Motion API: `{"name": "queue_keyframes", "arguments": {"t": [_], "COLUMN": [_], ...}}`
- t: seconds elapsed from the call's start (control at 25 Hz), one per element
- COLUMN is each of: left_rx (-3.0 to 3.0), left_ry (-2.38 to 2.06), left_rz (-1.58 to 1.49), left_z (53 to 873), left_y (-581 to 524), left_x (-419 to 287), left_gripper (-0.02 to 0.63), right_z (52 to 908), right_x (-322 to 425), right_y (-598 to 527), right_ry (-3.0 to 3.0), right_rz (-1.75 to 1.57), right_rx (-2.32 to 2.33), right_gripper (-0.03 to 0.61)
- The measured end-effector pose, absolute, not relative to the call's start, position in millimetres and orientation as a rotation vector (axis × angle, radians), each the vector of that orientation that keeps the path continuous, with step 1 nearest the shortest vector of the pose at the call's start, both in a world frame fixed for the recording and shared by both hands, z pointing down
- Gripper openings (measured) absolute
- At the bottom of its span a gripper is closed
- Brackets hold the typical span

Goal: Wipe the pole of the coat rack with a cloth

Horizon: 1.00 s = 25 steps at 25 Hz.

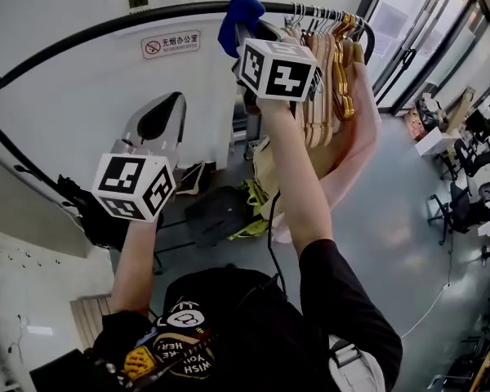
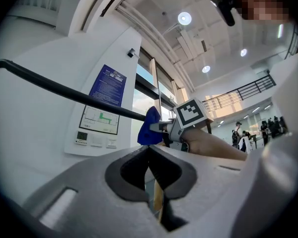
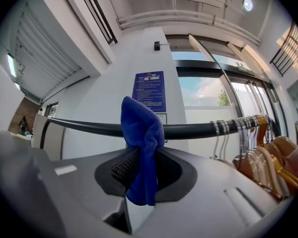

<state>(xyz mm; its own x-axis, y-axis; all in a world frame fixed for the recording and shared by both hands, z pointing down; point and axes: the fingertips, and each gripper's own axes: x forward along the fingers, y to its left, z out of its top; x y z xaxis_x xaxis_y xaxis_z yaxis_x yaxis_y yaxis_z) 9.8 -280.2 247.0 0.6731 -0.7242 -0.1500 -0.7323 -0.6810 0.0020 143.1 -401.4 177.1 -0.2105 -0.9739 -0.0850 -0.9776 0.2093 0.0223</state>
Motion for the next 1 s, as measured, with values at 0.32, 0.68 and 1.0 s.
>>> {"name": "queue_keyframes", "arguments": {"t": [0.32, 0.68, 1.0], "left_rx": [-2.714, -2.554, -2.509], "left_ry": [1.424, 1.686, 1.772], "left_rz": [0.213, 0.193, 0.206], "left_z": [246, 250, 252], "left_y": [-272, -255, -255], "left_x": [-63, -164, -200], "left_gripper": [0.003, 0.003, 0.003], "right_z": [181, 182, 182], "right_x": [16, -128, -146], "right_y": [-401, -394, -393], "right_ry": [2.613, 2.782, 2.789], "right_rz": [0.159, 0.163, 0.17], "right_rx": [-1.682, -1.365, -1.322], "right_gripper": [0.077, 0.077, 0.077]}}
